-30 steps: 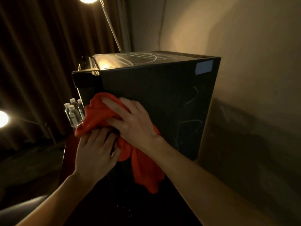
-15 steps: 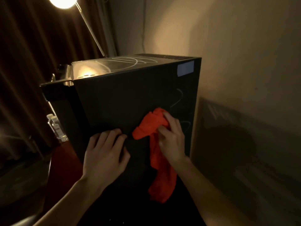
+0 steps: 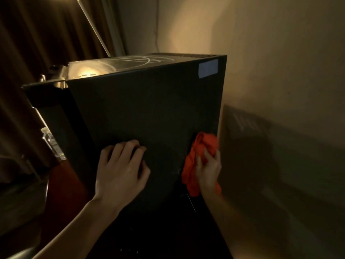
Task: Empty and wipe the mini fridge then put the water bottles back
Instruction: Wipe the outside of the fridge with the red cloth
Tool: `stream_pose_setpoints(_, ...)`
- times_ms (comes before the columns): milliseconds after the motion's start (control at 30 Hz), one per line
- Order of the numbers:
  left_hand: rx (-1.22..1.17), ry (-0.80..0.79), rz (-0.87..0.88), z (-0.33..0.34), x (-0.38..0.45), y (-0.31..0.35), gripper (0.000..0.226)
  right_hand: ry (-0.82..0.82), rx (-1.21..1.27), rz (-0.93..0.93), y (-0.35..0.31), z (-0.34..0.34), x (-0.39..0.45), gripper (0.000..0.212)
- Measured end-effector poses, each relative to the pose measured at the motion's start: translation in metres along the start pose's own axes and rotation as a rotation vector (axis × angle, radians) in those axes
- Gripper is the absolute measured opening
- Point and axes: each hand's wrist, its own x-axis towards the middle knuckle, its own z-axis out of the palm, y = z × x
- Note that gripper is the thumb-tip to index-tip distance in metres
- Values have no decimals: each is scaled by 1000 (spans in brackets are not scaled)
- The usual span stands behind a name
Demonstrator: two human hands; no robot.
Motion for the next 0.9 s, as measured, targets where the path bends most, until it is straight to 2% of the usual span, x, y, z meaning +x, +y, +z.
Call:
stream_pose_setpoints(67, -3, -10, -24, 3, 0, 4, 39, -143, -80, 60, 23, 5, -35, 31)
stream_pose_setpoints(133, -8, -26, -34, 5, -1, 9, 39, -194, -86, 58, 29, 4, -58, 23)
stream_pose_setpoints(200, -12, -41, -30, 6, -3, 11, 40, -146, -65, 49, 17, -1, -50, 17)
stream_pose_setpoints(267, -15, -40, -13, 7, -4, 10, 39, -25, -13, -13, -5, -9, -20, 15)
stream_pose_setpoints(400, -8, 23, 23, 11, -6, 3, 31, 243, 232, -116, -51, -27, 49, 29)
stream_pose_setpoints(533, -10, 32, 28, 13, -9, 1, 42, 252, 265, -101, -28, -4, 44, 31)
stream_pose_setpoints(700, -12, 69, 60, 14, -8, -3, 40, 296, 197, 25, 10, 2, 47, 31)
stream_pose_setpoints(800, -20, 80, 37, 15, -10, -1, 37, 262, 196, 82, 5, 3, 38, 32)
stream_pose_setpoints(900, -28, 83, 43, 16, -14, -1, 36, 180, 158, 97, 4, 25, -10, 30)
